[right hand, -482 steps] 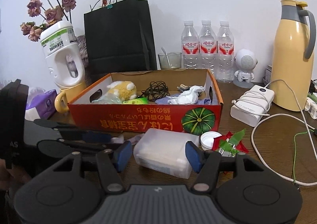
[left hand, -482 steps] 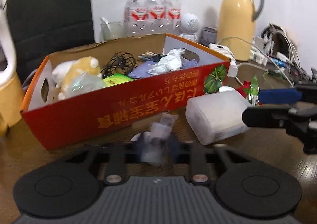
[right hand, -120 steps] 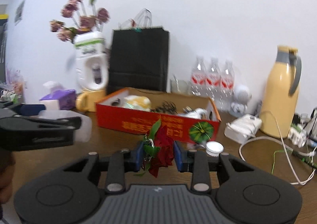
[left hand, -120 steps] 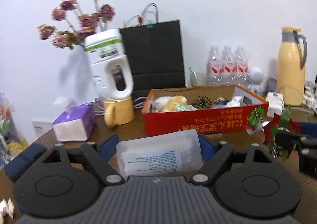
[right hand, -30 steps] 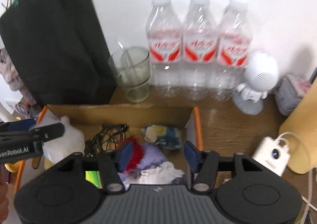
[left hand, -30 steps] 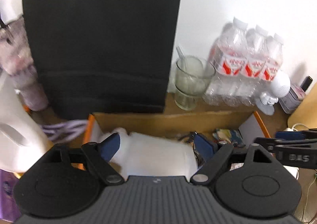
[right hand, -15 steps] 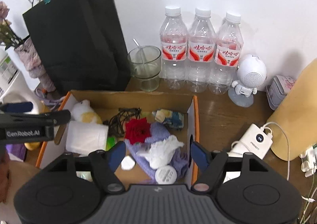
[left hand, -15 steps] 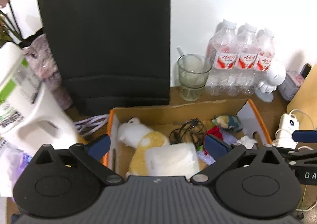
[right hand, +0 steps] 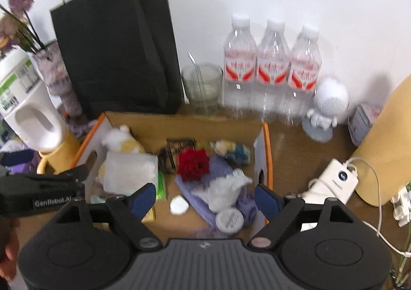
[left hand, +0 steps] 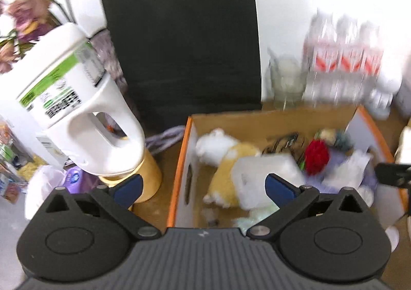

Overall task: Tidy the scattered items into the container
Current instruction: 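Lift both open grippers out of the box and move them back over the desk, then grasp the white bottle cap with the right gripper while the left gripper grasps a small clear packet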

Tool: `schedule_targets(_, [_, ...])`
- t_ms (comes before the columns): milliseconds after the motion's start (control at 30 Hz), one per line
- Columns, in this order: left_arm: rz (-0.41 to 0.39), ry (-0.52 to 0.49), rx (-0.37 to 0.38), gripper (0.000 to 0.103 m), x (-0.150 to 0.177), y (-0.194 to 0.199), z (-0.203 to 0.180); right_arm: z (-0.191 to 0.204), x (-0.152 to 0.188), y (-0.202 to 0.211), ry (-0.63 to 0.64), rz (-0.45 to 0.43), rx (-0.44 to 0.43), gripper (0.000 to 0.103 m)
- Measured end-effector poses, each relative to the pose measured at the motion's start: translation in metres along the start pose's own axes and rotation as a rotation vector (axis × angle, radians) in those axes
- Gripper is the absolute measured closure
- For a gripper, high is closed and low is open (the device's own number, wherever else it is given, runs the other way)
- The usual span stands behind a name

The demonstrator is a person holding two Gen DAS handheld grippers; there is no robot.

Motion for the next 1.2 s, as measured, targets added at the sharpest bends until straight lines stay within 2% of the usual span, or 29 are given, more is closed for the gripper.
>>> schedule_targets(67, [-0.068, 0.102, 0.001, 0.000, 0.013, 0.011, 0.006, 0.002, 0.008, 0.005, -0.001, -0.078, -0.015, 0.017])
schedule_targets(133, [-0.148, 0.157, 0.011, 0.000, 0.024, 0.021, 0.008, 0.004, 0.015, 0.012, 0.016, -0.166, -0.039, 0.017])
schedule_targets(267, [-0.354, 0.206, 0.009, 0.000, 0.043, 0.040, 0.009, 0.010, 0.038, 0.028, 0.080, -0.355, -0.036, 0.017])
schedule_targets(367, [-0.419, 0.245, 0.045, 0.000, 0.054, 0.046, 0.008, 0.017, 0.054, 0.028, 0.142, -0.440, -0.026, 0.017])
schedule_targets(467, [-0.377, 0.235, 0.081, 0.000, 0.057, 0.037, 0.001, 0.017, 0.060, 0.021, 0.144, -0.443, -0.014, 0.017])
schedule_targets(633, [-0.354, 0.196, 0.065, 0.000, 0.071, 0.033, 0.001, 0.021, 0.067, 0.022, 0.145, -0.450, 0.002, 0.018])
schedule_targets(733, [-0.301, 0.140, 0.078, 0.000, 0.100, 0.042, 0.012, 0.024, 0.097, 0.041, 0.170, -0.466, 0.036, 0.018])
schedule_targets(800, [-0.309, 0.136, 0.119, 0.000, 0.126, 0.053, 0.022, 0.023, 0.127, 0.055, 0.214, -0.464, 0.068, 0.017])
schedule_targets(867, [-0.317, 0.125, 0.173, 0.000, 0.148, 0.063, 0.028, 0.016, 0.156, 0.065, 0.236, -0.435, 0.091, 0.017])
schedule_targets(967, [-0.334, 0.077, 0.240, 0.000, 0.165, 0.072, 0.016, -0.005, 0.183, 0.055, 0.193, -0.354, 0.125, 0.019])
schedule_targets(1000, [-0.335, 0.059, 0.262, 0.000, 0.167, 0.073, 0.009, -0.011, 0.187, 0.048, 0.176, -0.328, 0.134, 0.021])
schedule_targets(1033, [-0.332, 0.035, 0.289, 0.000, 0.168, 0.074, 0.001, -0.017, 0.190, 0.039, 0.160, -0.298, 0.136, 0.029])
schedule_targets(1100, [-0.337, 0.000, 0.310, 0.000, 0.167, 0.075, -0.015, -0.025, 0.189, 0.025, 0.146, -0.262, 0.119, 0.037])
schedule_targets(1200, [-0.366, -0.051, 0.348, 0.000, 0.166, 0.079, -0.036, -0.038, 0.185, 0.010, 0.125, -0.250, 0.130, 0.038])
Point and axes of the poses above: each gripper's, at about its wrist camera, not at the fingertips, and y roughly against the way its jaws point, z to its left, x to its underside, the point moved 6 cm from there along -y, roughly the way its jaws point, and after that the axes turned 14 degrees about -x, right-handed, at the moved point
